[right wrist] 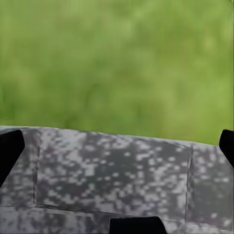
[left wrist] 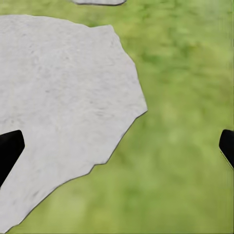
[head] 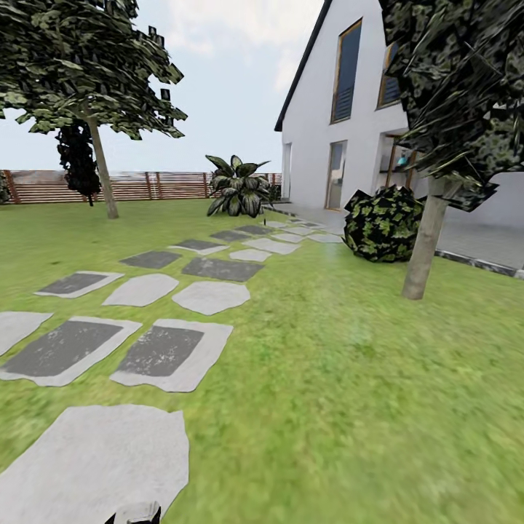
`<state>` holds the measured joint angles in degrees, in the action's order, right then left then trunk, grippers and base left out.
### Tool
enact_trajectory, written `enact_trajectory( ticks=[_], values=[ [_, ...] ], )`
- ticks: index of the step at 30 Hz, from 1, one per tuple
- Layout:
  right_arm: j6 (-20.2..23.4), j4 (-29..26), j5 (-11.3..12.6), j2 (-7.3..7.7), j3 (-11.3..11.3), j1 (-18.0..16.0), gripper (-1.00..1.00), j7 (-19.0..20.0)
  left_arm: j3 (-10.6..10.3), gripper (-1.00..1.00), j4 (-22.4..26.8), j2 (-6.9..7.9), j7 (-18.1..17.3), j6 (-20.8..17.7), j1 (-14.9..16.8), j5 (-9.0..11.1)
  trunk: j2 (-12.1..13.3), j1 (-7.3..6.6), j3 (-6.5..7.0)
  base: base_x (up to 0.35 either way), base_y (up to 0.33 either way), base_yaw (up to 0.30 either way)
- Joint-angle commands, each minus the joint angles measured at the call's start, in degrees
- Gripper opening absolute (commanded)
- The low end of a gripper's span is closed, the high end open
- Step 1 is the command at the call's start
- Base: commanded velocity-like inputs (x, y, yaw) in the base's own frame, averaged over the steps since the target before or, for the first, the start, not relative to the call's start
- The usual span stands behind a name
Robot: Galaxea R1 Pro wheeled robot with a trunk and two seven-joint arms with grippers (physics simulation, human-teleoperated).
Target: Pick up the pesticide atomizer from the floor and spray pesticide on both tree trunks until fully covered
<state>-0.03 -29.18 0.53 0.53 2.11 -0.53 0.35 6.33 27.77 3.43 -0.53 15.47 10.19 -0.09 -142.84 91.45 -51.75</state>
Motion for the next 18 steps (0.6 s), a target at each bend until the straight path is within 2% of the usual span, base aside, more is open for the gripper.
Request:
enact_trajectory(
  ticks=[1,18],
  values=[
    [-0.02,0.00,0.00,0.00,0.00,0.00,1.00,0.00,0.00,1.00,0.00,0.00,0.00,0.00,0.00,0.00,0.00,0.00,0.00,0.330,0.000,0.000],
    [-0.01,-0.03,-0.13,0.07,0.11,0.00,1.00,0.26,0.00,1.00,0.00,0.00,0.00,0.00,0.00,0.00,0.00,0.00,0.00,0.329,0.000,0.000]
  ],
)
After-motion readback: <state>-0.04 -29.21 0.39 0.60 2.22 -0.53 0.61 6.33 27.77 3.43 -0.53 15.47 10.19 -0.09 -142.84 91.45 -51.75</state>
